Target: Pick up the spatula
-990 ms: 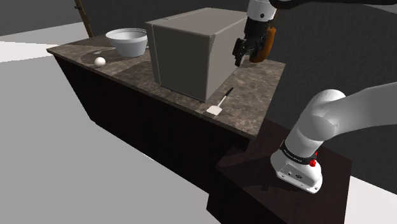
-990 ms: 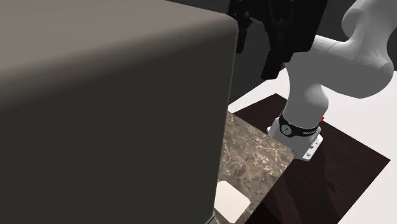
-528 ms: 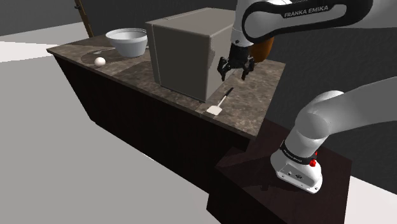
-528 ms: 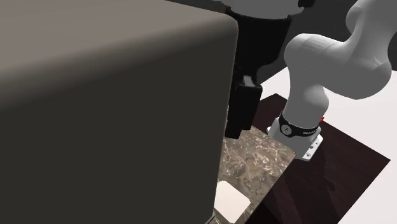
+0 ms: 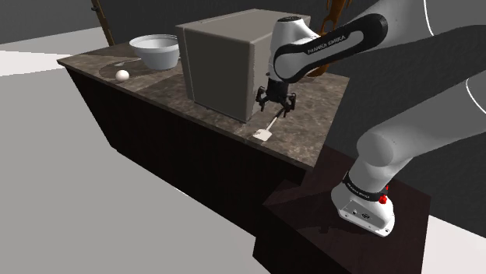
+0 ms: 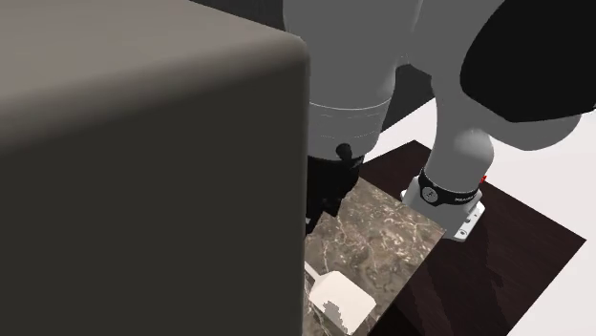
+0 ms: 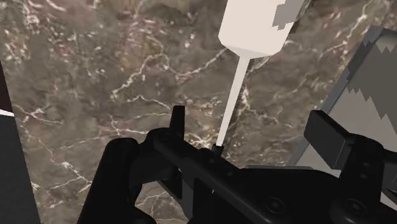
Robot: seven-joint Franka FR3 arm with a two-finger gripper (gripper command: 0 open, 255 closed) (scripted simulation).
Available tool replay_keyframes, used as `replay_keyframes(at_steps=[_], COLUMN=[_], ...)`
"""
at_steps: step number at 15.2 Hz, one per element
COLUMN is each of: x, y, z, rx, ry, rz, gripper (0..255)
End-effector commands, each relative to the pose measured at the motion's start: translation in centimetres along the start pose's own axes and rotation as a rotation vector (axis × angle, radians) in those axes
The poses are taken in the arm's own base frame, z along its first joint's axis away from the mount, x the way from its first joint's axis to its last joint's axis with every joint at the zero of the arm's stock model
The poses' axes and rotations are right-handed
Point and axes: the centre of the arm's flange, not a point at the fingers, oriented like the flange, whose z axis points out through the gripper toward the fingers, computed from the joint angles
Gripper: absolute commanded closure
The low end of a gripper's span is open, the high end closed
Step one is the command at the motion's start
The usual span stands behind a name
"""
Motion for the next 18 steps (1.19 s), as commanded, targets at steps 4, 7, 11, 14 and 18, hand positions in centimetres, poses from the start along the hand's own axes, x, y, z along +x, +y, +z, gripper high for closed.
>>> replay_keyframes(at_steps=[4, 7, 11, 14, 18], x=[0.5, 0.4, 0.3, 0.3, 0.3], y=[-0.9, -0.8, -0.8, -0.8, -0.8], z=[4.2, 5.8, 7.2, 7.2, 7.1], rx=[-0.013, -0.013, -0.013, -0.013, -0.013], ry=[-0.006, -0.006, -0.006, -0.006, -0.006], rz=[0.156, 0.156, 0.156, 0.156, 0.156], gripper=[0, 0, 0, 255, 255])
